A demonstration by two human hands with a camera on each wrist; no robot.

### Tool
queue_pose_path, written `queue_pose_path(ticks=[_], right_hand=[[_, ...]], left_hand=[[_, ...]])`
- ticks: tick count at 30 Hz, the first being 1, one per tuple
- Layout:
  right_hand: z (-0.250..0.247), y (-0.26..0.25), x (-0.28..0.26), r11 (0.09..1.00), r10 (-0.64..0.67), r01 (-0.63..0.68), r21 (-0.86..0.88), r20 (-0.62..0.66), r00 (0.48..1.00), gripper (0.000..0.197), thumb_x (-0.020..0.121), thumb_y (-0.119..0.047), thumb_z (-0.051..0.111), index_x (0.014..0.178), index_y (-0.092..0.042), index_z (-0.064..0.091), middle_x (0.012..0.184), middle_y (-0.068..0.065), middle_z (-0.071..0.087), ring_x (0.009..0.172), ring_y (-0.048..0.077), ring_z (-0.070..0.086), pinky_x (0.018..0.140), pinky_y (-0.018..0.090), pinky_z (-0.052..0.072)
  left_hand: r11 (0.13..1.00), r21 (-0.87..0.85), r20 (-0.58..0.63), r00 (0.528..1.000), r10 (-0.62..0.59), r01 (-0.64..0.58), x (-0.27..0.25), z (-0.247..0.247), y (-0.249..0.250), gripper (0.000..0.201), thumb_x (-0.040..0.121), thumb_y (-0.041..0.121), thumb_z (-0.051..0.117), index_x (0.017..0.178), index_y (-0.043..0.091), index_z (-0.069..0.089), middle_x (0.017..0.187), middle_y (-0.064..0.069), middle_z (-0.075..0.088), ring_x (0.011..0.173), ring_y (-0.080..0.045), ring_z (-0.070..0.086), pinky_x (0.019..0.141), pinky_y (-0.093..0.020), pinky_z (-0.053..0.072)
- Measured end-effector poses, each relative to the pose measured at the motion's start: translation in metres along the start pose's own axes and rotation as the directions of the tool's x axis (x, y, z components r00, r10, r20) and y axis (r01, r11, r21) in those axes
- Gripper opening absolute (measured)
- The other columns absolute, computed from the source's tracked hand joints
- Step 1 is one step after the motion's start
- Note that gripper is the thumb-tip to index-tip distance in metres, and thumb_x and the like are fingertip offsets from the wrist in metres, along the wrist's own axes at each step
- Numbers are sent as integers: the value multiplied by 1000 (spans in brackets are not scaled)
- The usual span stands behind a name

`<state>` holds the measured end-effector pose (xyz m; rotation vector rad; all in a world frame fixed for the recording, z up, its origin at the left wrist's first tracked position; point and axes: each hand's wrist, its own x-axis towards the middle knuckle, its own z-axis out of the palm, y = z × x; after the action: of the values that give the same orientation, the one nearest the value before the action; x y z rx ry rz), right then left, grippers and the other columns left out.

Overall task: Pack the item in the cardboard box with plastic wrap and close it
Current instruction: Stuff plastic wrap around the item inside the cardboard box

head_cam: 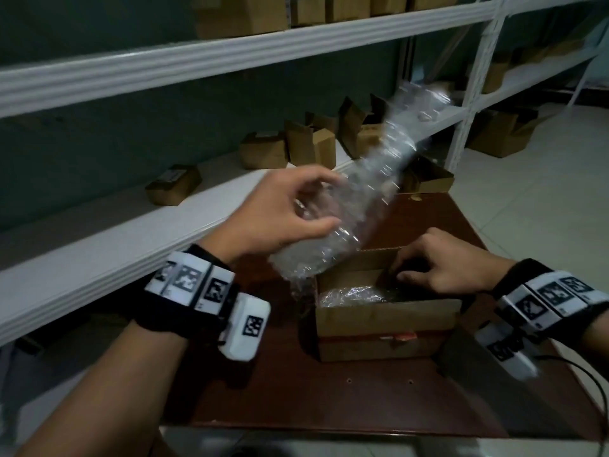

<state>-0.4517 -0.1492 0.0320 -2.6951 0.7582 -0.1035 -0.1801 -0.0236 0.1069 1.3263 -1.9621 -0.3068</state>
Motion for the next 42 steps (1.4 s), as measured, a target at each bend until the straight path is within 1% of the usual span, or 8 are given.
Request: queue_pose_path(ticks=[6, 12, 16, 20, 23, 27, 36, 42], right_hand=[[5, 0, -6, 989, 44, -45, -138, -7, 999, 90, 61, -84, 61, 134, -32, 56, 132, -9, 63, 116, 10, 61, 99, 33, 52], [0, -6, -7, 985, 29, -20, -169, 50, 998, 74, 60, -89, 60, 107, -34, 71, 99, -15, 74, 87, 2, 68, 78, 32, 59], [6, 3, -11, 946, -150, 153, -285, 31, 988, 77, 76, -82, 53, 136, -35, 56, 136, -8, 60, 120, 12, 59, 102, 33, 51], [-6, -14, -13, 923, -202, 299, -244, 356, 913, 43, 103, -24, 48, 146, -21, 48, 141, 0, 57, 129, 17, 53, 101, 21, 39], [-11, -13, -18, 954, -59, 155, -258, 346, 936, 45, 85, -21, 71, 129, -31, 66, 105, 0, 75, 90, 10, 70, 67, 17, 41], [-3, 12, -14, 993, 105, -113, 24, 221, 970, 35, 89, -27, 72, 121, -18, 64, 116, -2, 65, 81, -6, 55, 75, -2, 41], [-26, 10, -18, 936, 101, -226, 269, 411, 906, 61, 75, -10, 81, 128, -34, 61, 119, -13, 68, 106, 1, 64, 96, 34, 55], [-21, 33, -14, 861, 146, -260, 437, 277, 950, 32, 92, -21, 68, 123, -16, 65, 123, 1, 67, 115, 15, 63, 102, 39, 51]], left_hand=[[986, -94, -75, 989, 128, -135, 16, 44, 29, 32, 85, 12, 85, 115, 6, 73, 105, -2, 74, 95, -14, 71, 83, -37, 60], [930, -324, -202, 973, 110, -172, 27, 46, 38, 26, 87, 3, 80, 110, 0, 68, 107, -7, 72, 100, -14, 72, 87, -26, 57], [964, -264, 138, 989, 62, -24, 22, 53, 26, 27, 85, 8, 83, 108, 3, 72, 107, -7, 74, 99, -21, 73, 90, -43, 61], [994, -2, 446, 890, -95, 107, 15, 62, 6, 23, 87, 21, 83, 107, 16, 73, 99, 5, 74, 89, -14, 71, 83, -42, 59], [983, 160, 504, 849, -161, 92, 11, 69, 2, 21, 88, 27, 82, 107, 20, 73, 96, 6, 73, 87, -14, 68, 82, -42, 57], [924, 382, 521, 832, -191, -26, 6, 81, -3, 26, 87, 28, 82, 110, 23, 72, 90, 14, 63, 83, -7, 59, 77, -29, 51], [880, 464, 617, 751, -236, -105, 6, 112, 0, 8, 89, 7, 66, 87, 14, 69, 75, 7, 59, 77, -16, 59, 70, -37, 52], [890, 446, 641, 726, -247, -91, 7, 124, -6, 23, 93, 11, 62, 72, 22, 61, 67, 11, 54, 68, -11, 57, 63, -30, 43]])
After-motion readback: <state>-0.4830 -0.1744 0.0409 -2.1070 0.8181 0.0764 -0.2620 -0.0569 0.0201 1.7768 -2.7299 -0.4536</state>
